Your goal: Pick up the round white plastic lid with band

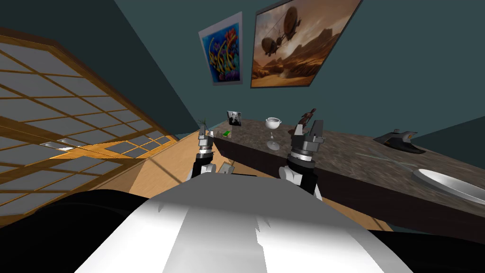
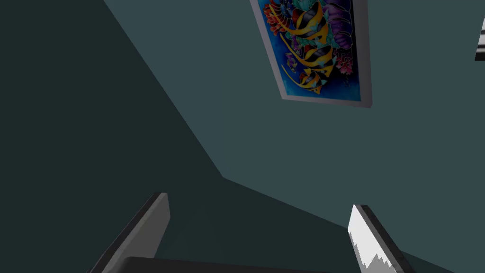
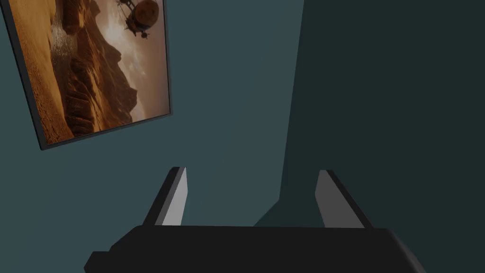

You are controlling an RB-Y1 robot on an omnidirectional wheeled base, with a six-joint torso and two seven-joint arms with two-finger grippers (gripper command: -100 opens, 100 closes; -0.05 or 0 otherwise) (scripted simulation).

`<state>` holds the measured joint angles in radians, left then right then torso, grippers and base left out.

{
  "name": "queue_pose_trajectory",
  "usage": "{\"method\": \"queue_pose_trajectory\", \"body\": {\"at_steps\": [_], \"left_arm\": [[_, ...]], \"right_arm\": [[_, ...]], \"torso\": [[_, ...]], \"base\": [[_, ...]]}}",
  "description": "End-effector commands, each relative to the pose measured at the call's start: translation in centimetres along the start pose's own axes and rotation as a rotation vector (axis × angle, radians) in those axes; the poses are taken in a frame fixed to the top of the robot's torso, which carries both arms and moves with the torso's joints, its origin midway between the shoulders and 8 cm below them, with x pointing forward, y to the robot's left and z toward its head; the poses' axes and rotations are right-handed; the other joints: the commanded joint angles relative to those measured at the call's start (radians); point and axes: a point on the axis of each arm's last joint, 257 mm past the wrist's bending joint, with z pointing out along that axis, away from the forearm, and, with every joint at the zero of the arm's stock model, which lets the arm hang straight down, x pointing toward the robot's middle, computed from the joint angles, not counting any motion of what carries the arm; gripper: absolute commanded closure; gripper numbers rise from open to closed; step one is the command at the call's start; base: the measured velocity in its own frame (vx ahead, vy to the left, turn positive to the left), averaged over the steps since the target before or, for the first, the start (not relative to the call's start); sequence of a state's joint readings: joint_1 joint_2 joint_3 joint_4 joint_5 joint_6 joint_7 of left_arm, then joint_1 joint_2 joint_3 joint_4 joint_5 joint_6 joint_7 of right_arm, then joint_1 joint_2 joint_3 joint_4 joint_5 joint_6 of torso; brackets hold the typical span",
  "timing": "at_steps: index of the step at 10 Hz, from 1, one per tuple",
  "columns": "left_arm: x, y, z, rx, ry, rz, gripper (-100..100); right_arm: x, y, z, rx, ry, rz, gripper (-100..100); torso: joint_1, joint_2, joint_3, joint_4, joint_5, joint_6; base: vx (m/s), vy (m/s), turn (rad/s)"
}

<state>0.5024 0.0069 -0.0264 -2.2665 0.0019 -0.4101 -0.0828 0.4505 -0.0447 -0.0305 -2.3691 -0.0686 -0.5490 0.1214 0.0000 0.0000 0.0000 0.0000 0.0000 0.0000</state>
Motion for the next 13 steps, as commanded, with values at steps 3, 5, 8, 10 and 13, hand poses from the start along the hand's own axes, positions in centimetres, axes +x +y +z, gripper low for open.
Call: {"method": "queue_pose_trajectory", "body": {"at_steps": [3,5,8,10,13], "left_arm": [[0.0,0.0,0.0,0.000,0.000,0.000,0],[0.0,0.0,0.0,0.000,0.000,0.000,0],[0.0,0.0,0.0,0.000,0.000,0.000,0],[0.0,0.0,0.0,0.000,0.000,0.000,0],[0.0,0.0,0.0,0.000,0.000,0.000,0]], "right_arm": [[2.0,-2.4,-1.4,0.062,0.108,-0.010,-100],[3.3,-4.3,-2.8,0.115,0.183,-0.020,-100],[4.8,-6.7,-4.9,0.177,0.281,-0.037,-100],[5.7,-8.0,-6.3,0.211,0.350,-0.053,-100],[6.5,-9.3,-8.0,0.247,0.432,-0.074,-100]], "torso": [[-0.004,0.004,0.002,0.001,-0.001,0.000],[-0.005,0.006,0.003,0.001,-0.001,0.000],[-0.003,0.003,0.002,0.001,-0.001,0.000],[-0.003,0.004,0.002,0.001,-0.001,0.000],[-0.003,0.003,0.002,0.001,-0.001,0.000]], "base": [[-0.057,-0.057,0.002],[-0.092,-0.073,0.025],[-0.056,-0.038,0.039],[-0.051,-0.035,0.036],[-0.040,-0.030,0.045]]}}
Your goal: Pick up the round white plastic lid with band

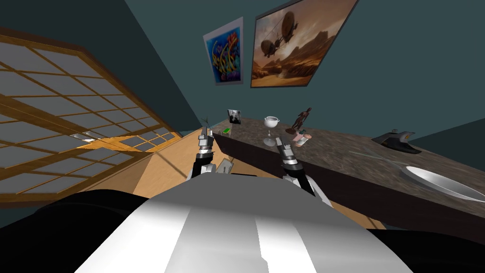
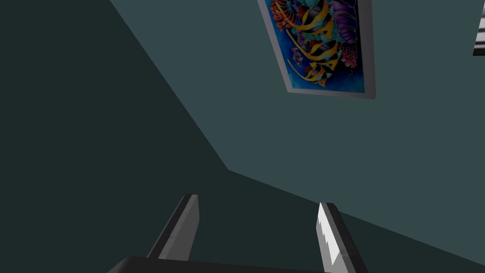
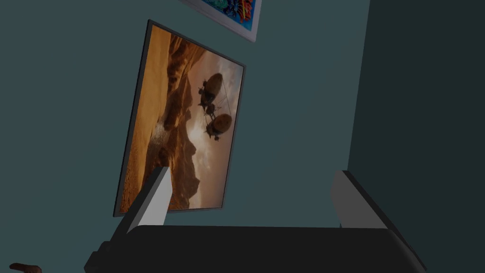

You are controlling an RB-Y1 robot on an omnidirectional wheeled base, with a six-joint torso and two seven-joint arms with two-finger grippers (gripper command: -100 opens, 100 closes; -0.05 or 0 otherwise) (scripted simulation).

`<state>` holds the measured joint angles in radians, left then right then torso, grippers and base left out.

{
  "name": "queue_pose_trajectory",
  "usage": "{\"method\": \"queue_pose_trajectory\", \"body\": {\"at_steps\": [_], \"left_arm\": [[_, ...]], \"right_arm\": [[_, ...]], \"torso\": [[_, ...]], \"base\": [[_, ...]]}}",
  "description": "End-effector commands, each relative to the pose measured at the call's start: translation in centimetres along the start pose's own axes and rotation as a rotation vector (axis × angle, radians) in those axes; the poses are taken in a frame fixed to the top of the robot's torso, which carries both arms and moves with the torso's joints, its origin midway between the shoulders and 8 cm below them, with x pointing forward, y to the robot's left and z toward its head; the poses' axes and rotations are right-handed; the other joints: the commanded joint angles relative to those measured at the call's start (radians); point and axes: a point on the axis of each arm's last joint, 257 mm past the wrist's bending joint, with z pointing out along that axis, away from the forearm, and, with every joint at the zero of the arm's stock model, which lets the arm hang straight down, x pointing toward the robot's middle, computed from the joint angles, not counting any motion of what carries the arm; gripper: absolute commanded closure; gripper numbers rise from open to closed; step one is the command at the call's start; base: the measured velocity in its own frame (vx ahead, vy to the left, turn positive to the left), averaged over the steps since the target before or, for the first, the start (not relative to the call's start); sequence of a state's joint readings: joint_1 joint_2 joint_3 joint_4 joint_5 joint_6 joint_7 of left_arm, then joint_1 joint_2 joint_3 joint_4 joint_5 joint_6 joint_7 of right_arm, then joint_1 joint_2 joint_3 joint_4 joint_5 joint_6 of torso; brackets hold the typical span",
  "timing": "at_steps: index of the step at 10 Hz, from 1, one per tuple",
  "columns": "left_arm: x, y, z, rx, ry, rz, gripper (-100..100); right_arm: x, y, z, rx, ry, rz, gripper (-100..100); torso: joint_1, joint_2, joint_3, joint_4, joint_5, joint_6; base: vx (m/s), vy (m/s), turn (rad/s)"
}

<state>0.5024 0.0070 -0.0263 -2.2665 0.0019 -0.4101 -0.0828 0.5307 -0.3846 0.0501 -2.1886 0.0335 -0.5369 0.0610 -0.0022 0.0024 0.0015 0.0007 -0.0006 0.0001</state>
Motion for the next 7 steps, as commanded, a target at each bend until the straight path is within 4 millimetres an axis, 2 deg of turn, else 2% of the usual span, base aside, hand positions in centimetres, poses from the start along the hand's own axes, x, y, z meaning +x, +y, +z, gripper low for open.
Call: {"method": "queue_pose_trajectory", "body": {"at_steps": [1,2,3,4,5,6,7], "left_arm": [[0.0,0.0,0.0,0.000,0.000,0.000,0],[0.0,0.0,0.0,0.000,0.000,0.000,0],[0.0,0.0,0.0,0.000,0.000,0.000,0],[0.0,0.0,0.0,0.000,0.000,0.000,0],[0.0,0.0,0.0,0.000,0.000,0.000,0],[0.0,0.0,0.0,0.000,0.000,0.000,0],[0.0,0.0,0.0,0.000,0.000,0.000,0]], "right_arm": [[1.4,-2.0,-1.2,0.045,0.067,-0.016,-100],[1.5,-2.0,-1.3,0.045,0.085,-0.025,-100],[2.7,-3.6,-2.5,0.085,0.139,-0.038,-100],[2.8,-3.7,-2.6,0.086,0.161,-0.048,-100],[3.8,-5.5,-4.1,0.129,0.213,-0.061,-100],[3.9,-5.6,-4.2,0.129,0.239,-0.073,-100],[4.9,-7.3,-5.9,0.172,0.290,-0.086,-100]], "torso": [[0.000,0.000,0.000,0.000,0.000,0.000],[0.000,0.000,0.000,0.000,0.000,0.000],[0.000,-0.001,0.000,0.000,0.000,0.000],[0.000,-0.001,-0.001,0.000,0.000,0.000],[0.001,-0.001,-0.001,0.000,0.000,0.000],[0.001,-0.001,-0.001,0.000,0.000,0.000],[0.001,-0.002,-0.001,0.000,0.000,0.000]], "base": [[-0.032,-0.025,0.067],[-0.025,-0.021,0.044],[-0.027,-0.023,0.072],[-0.022,-0.018,0.051],[-0.021,-0.013,0.111],[-0.016,-0.014,0.044],[-0.014,-0.010,0.107]]}}
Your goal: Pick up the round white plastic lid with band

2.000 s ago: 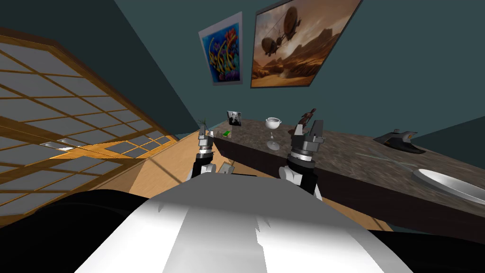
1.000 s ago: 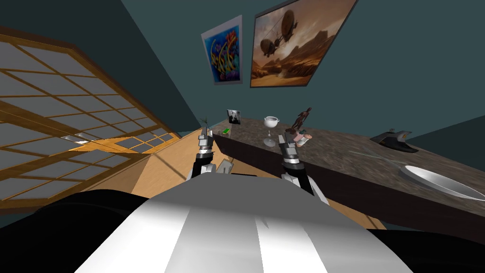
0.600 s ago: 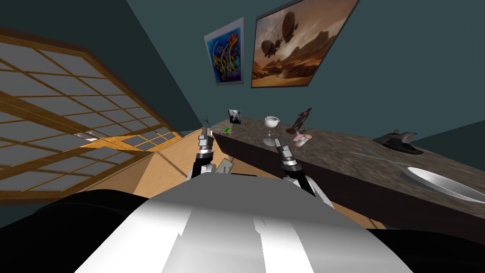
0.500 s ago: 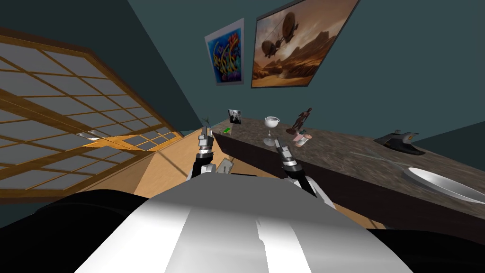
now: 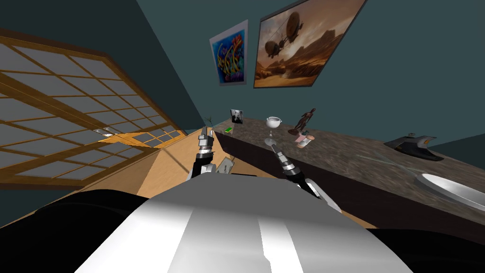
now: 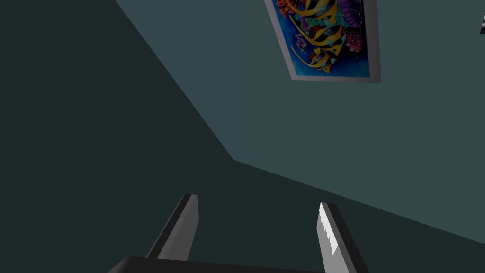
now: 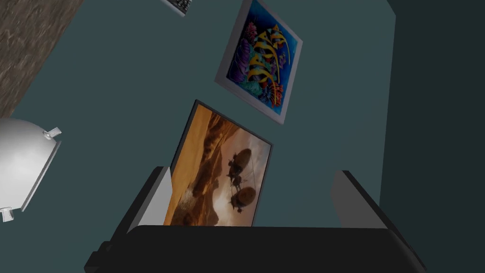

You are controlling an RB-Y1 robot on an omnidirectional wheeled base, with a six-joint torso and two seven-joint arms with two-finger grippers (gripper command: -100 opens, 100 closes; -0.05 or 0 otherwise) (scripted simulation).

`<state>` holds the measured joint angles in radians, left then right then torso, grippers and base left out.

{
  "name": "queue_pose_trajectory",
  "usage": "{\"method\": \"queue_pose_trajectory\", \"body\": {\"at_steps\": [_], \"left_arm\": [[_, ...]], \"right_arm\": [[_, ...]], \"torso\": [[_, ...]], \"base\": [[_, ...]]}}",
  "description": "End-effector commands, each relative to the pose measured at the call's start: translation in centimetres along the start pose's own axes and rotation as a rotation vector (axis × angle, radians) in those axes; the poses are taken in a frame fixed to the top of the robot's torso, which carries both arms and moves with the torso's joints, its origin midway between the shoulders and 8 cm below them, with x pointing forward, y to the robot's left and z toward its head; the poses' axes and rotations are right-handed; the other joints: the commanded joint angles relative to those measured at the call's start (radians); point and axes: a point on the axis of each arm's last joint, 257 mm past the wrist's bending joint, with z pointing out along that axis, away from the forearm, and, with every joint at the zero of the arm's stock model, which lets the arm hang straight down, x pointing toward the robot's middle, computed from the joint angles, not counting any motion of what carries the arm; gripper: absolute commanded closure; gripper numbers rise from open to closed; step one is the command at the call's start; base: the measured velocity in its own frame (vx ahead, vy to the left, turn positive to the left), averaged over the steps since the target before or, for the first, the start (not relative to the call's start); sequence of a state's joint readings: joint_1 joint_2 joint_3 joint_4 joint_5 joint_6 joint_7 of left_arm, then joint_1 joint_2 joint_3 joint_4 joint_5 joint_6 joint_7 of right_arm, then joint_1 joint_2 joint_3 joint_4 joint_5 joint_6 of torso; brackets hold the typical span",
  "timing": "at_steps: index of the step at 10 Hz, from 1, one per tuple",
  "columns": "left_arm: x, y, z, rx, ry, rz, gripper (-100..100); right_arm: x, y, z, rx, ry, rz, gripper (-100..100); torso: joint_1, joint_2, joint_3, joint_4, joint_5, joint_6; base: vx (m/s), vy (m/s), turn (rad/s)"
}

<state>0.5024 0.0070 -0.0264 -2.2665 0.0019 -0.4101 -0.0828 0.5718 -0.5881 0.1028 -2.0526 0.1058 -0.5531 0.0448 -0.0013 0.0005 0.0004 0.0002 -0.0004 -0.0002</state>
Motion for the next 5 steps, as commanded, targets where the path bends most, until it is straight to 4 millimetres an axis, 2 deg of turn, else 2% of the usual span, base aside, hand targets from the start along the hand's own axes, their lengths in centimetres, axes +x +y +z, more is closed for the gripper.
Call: {"method": "queue_pose_trajectory", "body": {"at_steps": [1,2,3,4,5], "left_arm": [[0.0,0.0,0.0,0.000,0.000,0.000,0],[0.0,0.0,0.0,0.000,0.000,0.000,0],[0.0,0.0,0.0,0.000,0.000,0.000,0],[0.0,0.0,0.0,0.000,0.000,0.000,0],[0.0,0.0,0.0,0.000,0.000,0.000,0]], "right_arm": [[0.8,-0.9,-0.7,0.021,0.055,-0.022,-100],[0.8,-1.0,-0.7,0.021,0.060,-0.025,-100],[2.2,-2.8,-2.1,0.064,0.121,-0.042,-100],[2.3,-2.9,-2.3,0.064,0.145,-0.056,-100],[3.6,-4.6,-3.8,0.103,0.201,-0.070,-100]], "torso": [[0.000,0.000,0.000,0.000,0.000,0.000],[0.000,0.000,0.000,0.000,0.000,0.000],[0.001,-0.001,0.000,0.000,0.000,0.000],[0.001,-0.001,0.000,0.000,0.000,0.000],[0.001,-0.001,0.000,0.000,0.000,0.000]], "base": [[-0.011,-0.008,0.049],[-0.004,-0.003,-0.017],[-0.004,0.005,0.114],[-0.005,0.003,0.068],[-0.001,0.011,0.125]]}}
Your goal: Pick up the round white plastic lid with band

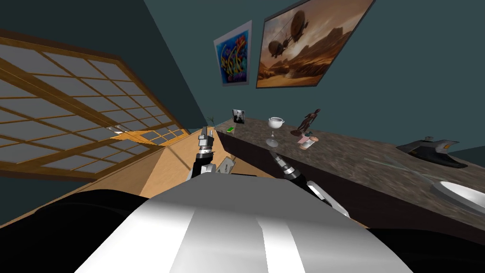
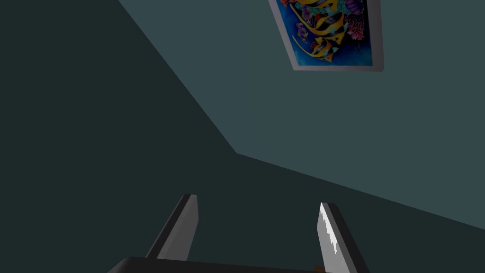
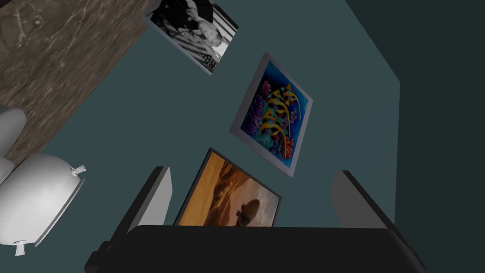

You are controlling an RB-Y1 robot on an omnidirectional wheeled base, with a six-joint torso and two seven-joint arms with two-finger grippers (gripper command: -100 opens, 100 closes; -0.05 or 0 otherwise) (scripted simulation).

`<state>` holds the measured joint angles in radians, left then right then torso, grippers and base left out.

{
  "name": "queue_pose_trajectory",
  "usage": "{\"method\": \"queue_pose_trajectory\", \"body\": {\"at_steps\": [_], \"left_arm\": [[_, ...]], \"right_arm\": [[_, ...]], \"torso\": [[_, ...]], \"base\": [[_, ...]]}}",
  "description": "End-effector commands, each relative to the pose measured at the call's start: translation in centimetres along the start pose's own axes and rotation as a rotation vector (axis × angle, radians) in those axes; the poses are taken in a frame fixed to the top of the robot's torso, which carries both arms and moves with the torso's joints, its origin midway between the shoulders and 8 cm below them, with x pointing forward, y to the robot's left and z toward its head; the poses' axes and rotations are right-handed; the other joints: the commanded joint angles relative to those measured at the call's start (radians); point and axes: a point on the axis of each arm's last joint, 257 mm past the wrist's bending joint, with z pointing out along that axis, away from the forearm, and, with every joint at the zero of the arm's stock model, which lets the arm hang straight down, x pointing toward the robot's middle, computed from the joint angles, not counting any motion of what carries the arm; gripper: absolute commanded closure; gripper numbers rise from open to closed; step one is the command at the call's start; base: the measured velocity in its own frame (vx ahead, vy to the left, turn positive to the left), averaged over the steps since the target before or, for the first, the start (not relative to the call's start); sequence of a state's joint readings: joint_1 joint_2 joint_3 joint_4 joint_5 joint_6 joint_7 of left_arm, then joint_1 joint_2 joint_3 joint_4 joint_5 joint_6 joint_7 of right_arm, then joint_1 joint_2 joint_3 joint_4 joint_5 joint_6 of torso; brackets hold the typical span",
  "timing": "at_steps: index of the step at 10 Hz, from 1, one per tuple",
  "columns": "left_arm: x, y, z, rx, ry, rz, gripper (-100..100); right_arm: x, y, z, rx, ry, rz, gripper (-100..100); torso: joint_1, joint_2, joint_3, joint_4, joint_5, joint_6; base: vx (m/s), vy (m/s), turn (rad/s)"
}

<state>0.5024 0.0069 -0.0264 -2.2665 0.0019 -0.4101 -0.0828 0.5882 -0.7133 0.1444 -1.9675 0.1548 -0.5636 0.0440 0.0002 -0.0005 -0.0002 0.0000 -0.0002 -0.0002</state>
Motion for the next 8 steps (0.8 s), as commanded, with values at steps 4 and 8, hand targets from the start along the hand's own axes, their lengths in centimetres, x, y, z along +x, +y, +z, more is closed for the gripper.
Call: {"method": "queue_pose_trajectory", "body": {"at_steps": [4,8], "left_arm": [[0.0,0.0,0.0,0.000,0.000,0.000,0],[0.0,0.0,0.0,0.000,0.000,0.000,0]], "right_arm": [[2.1,-2.9,-2.7,0.063,0.148,-0.062,-100],[4.7,-6.7,-6.7,0.144,0.313,-0.125,-100]], "torso": [[0.000,0.000,0.000,0.000,0.000,0.000],[0.000,-0.001,0.000,0.000,0.000,0.001]], "base": [[0.003,0.011,0.066],[0.013,0.021,0.086]]}}
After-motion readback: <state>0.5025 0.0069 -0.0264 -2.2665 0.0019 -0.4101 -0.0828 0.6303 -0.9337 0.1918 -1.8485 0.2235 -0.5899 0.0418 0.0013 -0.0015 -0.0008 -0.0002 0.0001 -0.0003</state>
